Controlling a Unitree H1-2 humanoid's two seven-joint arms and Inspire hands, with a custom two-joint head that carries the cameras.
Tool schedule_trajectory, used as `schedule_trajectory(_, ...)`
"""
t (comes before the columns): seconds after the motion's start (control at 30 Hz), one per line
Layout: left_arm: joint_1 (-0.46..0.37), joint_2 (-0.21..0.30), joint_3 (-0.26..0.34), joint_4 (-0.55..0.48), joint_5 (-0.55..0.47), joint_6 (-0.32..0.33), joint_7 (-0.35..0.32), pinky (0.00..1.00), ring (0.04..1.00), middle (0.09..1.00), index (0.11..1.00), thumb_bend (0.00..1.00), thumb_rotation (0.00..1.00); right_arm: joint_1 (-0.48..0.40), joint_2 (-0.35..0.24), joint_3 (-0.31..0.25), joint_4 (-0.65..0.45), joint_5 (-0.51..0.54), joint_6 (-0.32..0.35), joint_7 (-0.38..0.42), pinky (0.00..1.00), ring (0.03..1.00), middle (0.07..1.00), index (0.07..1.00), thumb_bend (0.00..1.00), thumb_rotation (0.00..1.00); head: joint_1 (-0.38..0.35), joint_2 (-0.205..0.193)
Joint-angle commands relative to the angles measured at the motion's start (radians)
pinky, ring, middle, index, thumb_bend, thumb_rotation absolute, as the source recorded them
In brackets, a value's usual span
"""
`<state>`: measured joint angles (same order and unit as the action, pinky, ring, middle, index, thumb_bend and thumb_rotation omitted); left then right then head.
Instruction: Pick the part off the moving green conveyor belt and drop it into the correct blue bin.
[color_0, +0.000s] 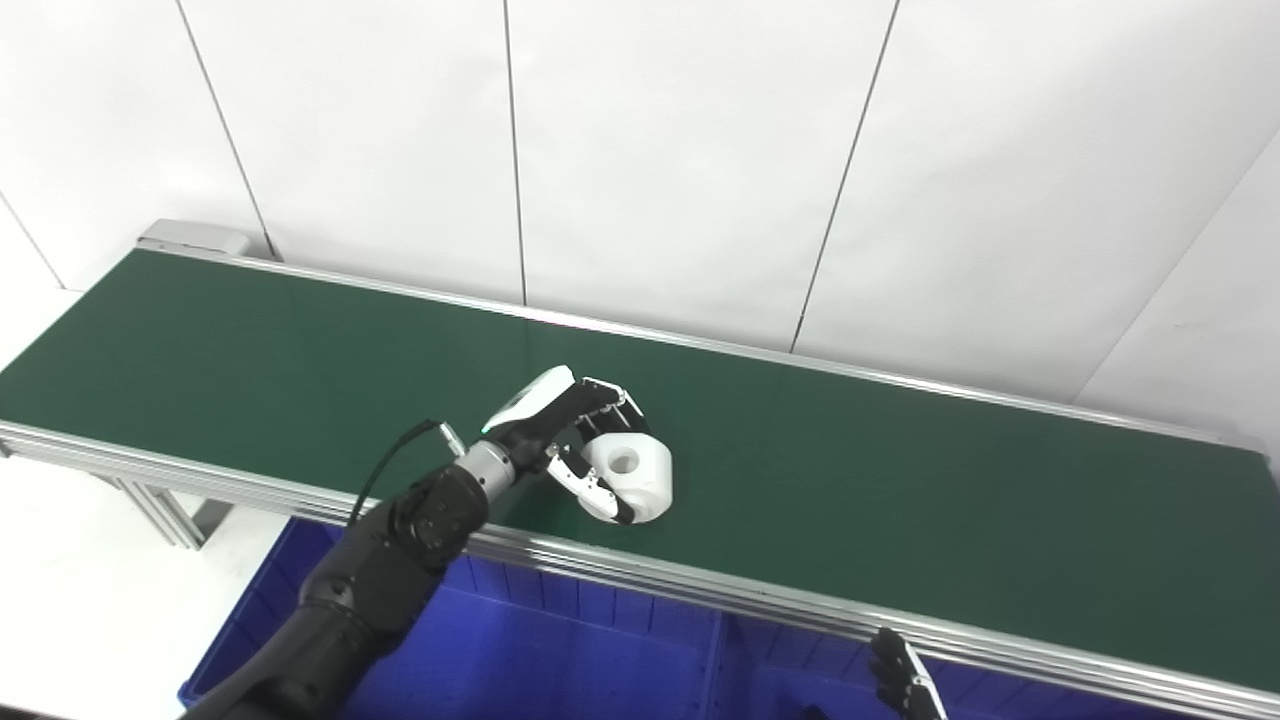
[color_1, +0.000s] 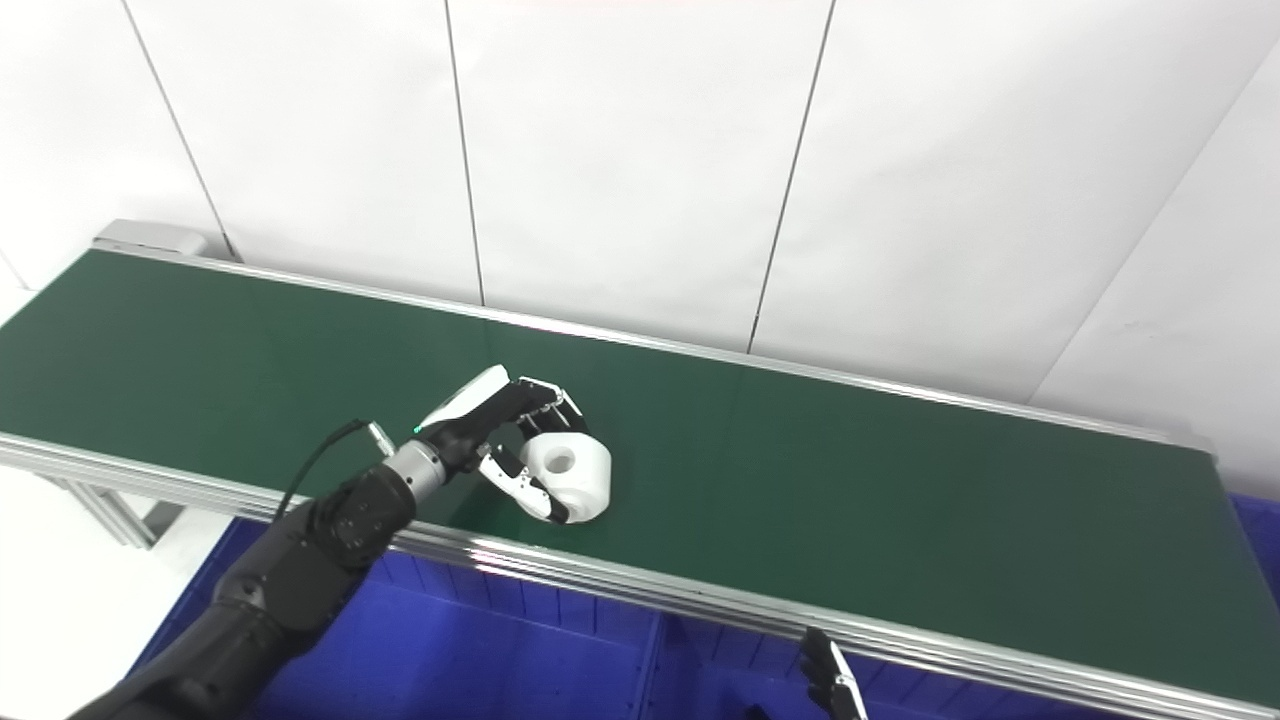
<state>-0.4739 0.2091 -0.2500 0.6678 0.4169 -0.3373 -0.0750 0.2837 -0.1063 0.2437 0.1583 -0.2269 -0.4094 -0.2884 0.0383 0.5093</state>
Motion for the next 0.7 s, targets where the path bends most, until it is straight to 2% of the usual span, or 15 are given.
schedule_trajectory(0.0,-0.033,-0.005,0.018,0.005,-0.012,-0.051,0.058,0.49,0.535,0.477,0.516,0.52,0.0,0.003,0.0,0.002,-0.038,-0.012,-0.06,-0.012,0.85,0.872,0.89,0.909,0.88,0.52,0.001,0.006)
schedule_trajectory(0.1,-0.033,-0.016,0.019,0.024,-0.004,-0.07,0.094,0.49,0.534,0.476,0.518,0.52,0.0,0.005,0.0,0.003,-0.043,-0.009,-0.06,-0.013,0.84,0.865,0.885,0.906,0.87,0.52,0.0,0.01)
schedule_trajectory(0.27,-0.009,-0.007,0.029,-0.022,-0.022,-0.081,0.091,0.48,0.528,0.475,0.518,0.52,0.0,0.012,0.004,0.003,-0.055,-0.025,-0.06,-0.018,0.84,0.865,0.89,0.909,0.86,0.52,-0.016,0.027)
schedule_trajectory(0.33,0.015,0.001,0.042,-0.076,-0.039,-0.085,0.082,0.46,0.515,0.471,0.523,0.51,0.0,0.016,0.011,0.0,-0.063,-0.036,-0.06,-0.018,0.83,0.864,0.89,0.909,0.86,0.53,-0.038,0.043)
schedule_trajectory(0.53,0.139,0.036,0.079,-0.336,-0.17,-0.074,-0.019,0.44,0.5,0.467,0.524,0.51,0.0,0.029,0.027,-0.007,-0.093,-0.022,-0.058,0.008,0.85,0.866,0.889,0.905,0.87,0.52,-0.136,0.114)
schedule_trajectory(0.57,0.152,0.041,0.081,-0.36,-0.182,-0.072,-0.03,0.44,0.502,0.467,0.524,0.51,0.0,0.031,0.03,-0.01,-0.098,-0.021,-0.058,0.015,0.86,0.865,0.887,0.904,0.87,0.52,-0.136,0.114)
schedule_trajectory(0.6,0.172,0.047,0.082,-0.394,-0.198,-0.073,-0.046,0.44,0.502,0.467,0.523,0.52,0.0,0.034,0.035,-0.013,-0.108,-0.023,-0.05,0.021,0.86,0.867,0.887,0.904,0.88,0.52,-0.17,0.141)
schedule_trajectory(0.63,0.184,0.051,0.083,-0.415,-0.208,-0.073,-0.056,0.44,0.499,0.467,0.522,0.52,0.0,0.036,0.04,-0.016,-0.115,-0.026,-0.045,0.025,0.87,0.87,0.886,0.905,0.88,0.53,-0.17,0.141)
schedule_trajectory(0.67,0.205,0.057,0.084,-0.446,-0.225,-0.073,-0.071,0.44,0.498,0.467,0.522,0.52,0.0,0.039,0.047,-0.017,-0.13,-0.026,-0.032,0.033,0.87,0.871,0.886,0.905,0.88,0.53,-0.202,0.162)
